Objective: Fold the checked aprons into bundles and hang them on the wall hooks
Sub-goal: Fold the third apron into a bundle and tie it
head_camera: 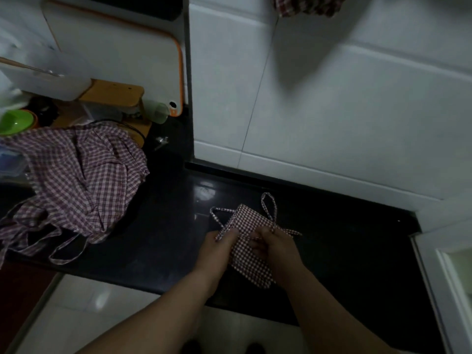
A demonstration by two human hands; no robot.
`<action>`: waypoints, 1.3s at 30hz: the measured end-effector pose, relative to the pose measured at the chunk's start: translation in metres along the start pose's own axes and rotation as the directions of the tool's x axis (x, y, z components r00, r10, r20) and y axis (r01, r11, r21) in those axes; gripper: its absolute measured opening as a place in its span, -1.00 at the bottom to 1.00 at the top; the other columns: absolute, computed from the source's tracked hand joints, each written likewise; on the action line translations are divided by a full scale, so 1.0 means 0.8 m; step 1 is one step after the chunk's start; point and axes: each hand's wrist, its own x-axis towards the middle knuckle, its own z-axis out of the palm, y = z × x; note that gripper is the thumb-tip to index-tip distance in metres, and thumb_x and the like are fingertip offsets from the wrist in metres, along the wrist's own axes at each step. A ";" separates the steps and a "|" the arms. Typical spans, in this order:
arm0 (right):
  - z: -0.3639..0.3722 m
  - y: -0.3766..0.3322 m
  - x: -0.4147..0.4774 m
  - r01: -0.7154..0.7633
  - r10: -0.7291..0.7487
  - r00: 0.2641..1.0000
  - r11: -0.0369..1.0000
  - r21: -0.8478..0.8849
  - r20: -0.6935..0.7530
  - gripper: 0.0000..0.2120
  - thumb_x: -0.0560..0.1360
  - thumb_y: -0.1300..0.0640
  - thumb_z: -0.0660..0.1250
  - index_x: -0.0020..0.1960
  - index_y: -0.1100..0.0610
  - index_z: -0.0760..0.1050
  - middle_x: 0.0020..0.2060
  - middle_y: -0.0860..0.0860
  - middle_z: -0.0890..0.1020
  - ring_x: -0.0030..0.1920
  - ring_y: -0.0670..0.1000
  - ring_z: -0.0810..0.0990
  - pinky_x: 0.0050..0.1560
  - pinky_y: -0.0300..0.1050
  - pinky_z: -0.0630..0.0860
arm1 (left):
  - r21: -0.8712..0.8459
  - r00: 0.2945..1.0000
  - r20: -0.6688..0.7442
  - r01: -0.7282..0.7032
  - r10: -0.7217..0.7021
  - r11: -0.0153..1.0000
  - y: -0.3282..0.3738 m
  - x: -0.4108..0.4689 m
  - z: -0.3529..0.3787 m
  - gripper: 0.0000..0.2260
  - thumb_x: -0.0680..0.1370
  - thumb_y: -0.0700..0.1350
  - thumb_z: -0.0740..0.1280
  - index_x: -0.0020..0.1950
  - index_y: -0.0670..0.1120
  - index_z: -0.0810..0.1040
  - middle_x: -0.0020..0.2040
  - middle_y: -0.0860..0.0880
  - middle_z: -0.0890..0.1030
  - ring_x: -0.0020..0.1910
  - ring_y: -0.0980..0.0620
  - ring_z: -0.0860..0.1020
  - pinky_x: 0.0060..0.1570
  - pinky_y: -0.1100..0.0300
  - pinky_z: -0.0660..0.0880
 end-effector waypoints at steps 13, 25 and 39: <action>-0.042 0.016 -0.019 -0.015 0.014 0.965 1.000 0.000 -0.261 -0.74 0.71 0.12 0.20 -0.04 0.19 0.59 -0.17 0.18 0.71 -0.23 0.12 0.67 -0.22 -0.03 0.59 | 0.112 0.995 0.100 -0.011 0.000 0.994 0.002 0.044 0.009 -0.87 0.67 -0.16 0.34 0.08 -0.21 0.63 0.00 -0.17 0.74 -0.13 -0.04 0.70 -0.22 0.14 0.61; -0.088 -0.009 0.017 -0.215 0.218 0.950 0.976 0.038 -0.222 -0.64 0.71 -0.05 0.18 -0.09 0.17 0.54 -0.42 0.05 0.56 -0.41 0.00 0.46 -0.38 -0.14 0.36 | 0.131 0.946 0.303 0.076 -0.113 0.988 0.005 0.042 -0.023 -0.76 0.56 -0.41 0.27 0.06 -0.17 0.66 -0.05 -0.12 0.75 -0.05 -0.10 0.68 -0.02 0.08 0.58; -0.106 -0.062 0.010 0.177 -0.121 0.984 0.720 -0.671 0.130 -0.55 0.71 -0.09 0.13 -0.03 0.06 0.74 -0.01 0.01 0.74 -0.01 -0.08 0.66 0.08 -0.29 0.48 | 0.350 0.599 0.664 -0.778 0.448 0.521 0.042 0.069 -0.018 -0.83 0.60 -0.31 0.40 0.10 -0.11 0.72 0.11 0.02 0.72 0.15 0.02 0.67 0.27 0.04 0.55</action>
